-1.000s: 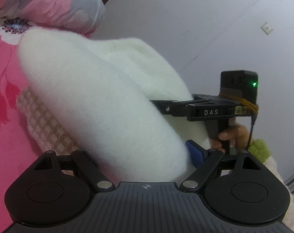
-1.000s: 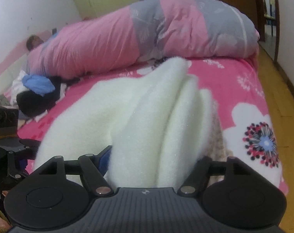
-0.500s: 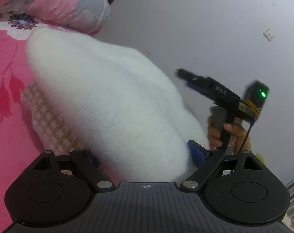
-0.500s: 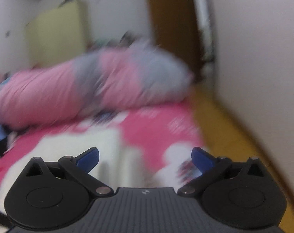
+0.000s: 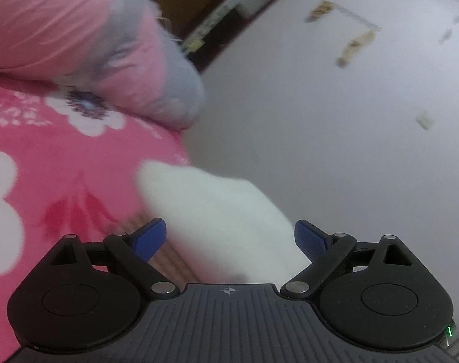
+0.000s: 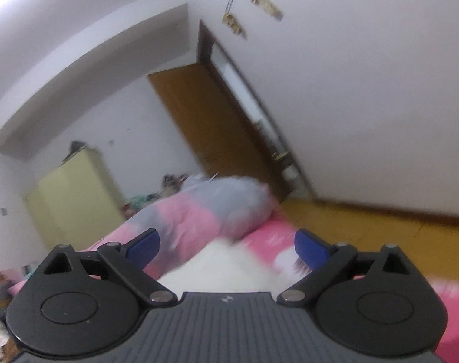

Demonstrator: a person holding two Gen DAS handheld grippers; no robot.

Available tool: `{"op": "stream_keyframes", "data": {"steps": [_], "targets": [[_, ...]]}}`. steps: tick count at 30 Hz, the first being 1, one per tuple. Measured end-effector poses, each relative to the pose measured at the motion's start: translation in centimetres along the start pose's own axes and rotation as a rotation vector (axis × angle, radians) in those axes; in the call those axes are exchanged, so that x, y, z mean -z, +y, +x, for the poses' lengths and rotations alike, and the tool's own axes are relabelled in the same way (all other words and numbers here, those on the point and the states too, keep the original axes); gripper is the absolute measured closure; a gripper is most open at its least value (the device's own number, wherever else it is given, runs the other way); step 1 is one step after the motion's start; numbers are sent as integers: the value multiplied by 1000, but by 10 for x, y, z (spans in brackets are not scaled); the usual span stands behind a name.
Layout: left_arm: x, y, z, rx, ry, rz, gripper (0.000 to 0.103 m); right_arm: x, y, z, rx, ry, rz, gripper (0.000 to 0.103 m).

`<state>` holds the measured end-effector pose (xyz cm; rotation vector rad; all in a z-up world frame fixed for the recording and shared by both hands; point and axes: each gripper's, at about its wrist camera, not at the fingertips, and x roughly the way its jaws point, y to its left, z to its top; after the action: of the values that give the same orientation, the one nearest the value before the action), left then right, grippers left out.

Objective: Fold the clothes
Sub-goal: 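Lower the sweater onto the pink checked towel stack and open both grippers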

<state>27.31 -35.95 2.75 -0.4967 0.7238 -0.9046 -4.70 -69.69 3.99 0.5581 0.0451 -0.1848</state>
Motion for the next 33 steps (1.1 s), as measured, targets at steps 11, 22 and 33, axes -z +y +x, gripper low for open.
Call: {"op": "stream_keyframes", "data": {"steps": [11, 22, 33], "targets": [[-13, 14, 86, -198, 59, -20, 12, 154, 143, 16, 36, 17, -1163, 0], [-12, 9, 105, -220, 37, 50, 31, 171, 136, 32, 174, 54, -1390, 52], [2, 5, 113, -209, 20, 117, 30, 205, 134, 35, 184, 50, -1526, 58]]}}
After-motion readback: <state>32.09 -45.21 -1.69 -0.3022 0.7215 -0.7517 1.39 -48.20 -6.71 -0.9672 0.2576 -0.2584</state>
